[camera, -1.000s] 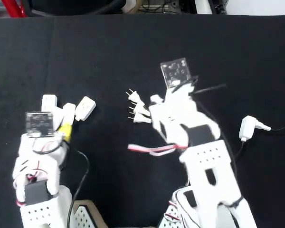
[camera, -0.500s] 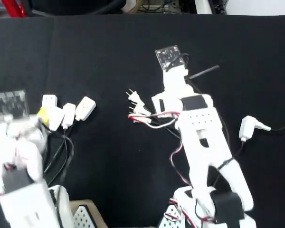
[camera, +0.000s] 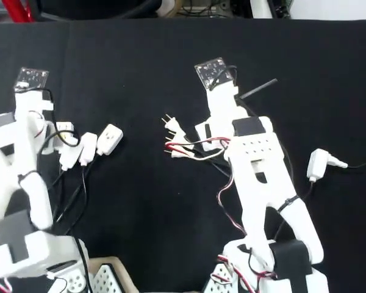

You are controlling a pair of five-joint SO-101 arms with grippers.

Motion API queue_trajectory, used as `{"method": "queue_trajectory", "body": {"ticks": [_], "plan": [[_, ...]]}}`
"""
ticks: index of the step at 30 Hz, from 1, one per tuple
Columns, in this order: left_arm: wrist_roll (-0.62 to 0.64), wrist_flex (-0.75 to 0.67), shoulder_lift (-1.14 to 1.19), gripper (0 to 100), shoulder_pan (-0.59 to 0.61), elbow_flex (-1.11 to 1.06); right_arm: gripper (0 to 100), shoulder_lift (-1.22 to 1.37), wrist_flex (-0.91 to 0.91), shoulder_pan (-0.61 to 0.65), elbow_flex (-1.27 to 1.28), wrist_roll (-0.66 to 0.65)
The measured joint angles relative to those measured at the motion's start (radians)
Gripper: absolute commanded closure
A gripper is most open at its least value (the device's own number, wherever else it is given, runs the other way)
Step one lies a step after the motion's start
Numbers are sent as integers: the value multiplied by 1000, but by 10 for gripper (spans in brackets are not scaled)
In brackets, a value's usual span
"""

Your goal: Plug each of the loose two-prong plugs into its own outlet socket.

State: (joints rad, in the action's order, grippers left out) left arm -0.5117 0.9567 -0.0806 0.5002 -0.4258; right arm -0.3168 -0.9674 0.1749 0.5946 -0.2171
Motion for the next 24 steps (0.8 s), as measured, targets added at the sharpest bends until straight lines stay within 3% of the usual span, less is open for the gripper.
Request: {"method": "queue_trajectory", "body": {"ticks": [7,17,21,24], "plan": [[97,-2,84,662,-35,55,986,2,0,0,0,-25],[143,-38,222,662,-49,147,986,2,0,0,0,-35],[75,-46,276,670,-32,164,986,2,0,0,0,-35],[-2,-46,321,738,-28,164,986,2,0,0,0,-35]]}}
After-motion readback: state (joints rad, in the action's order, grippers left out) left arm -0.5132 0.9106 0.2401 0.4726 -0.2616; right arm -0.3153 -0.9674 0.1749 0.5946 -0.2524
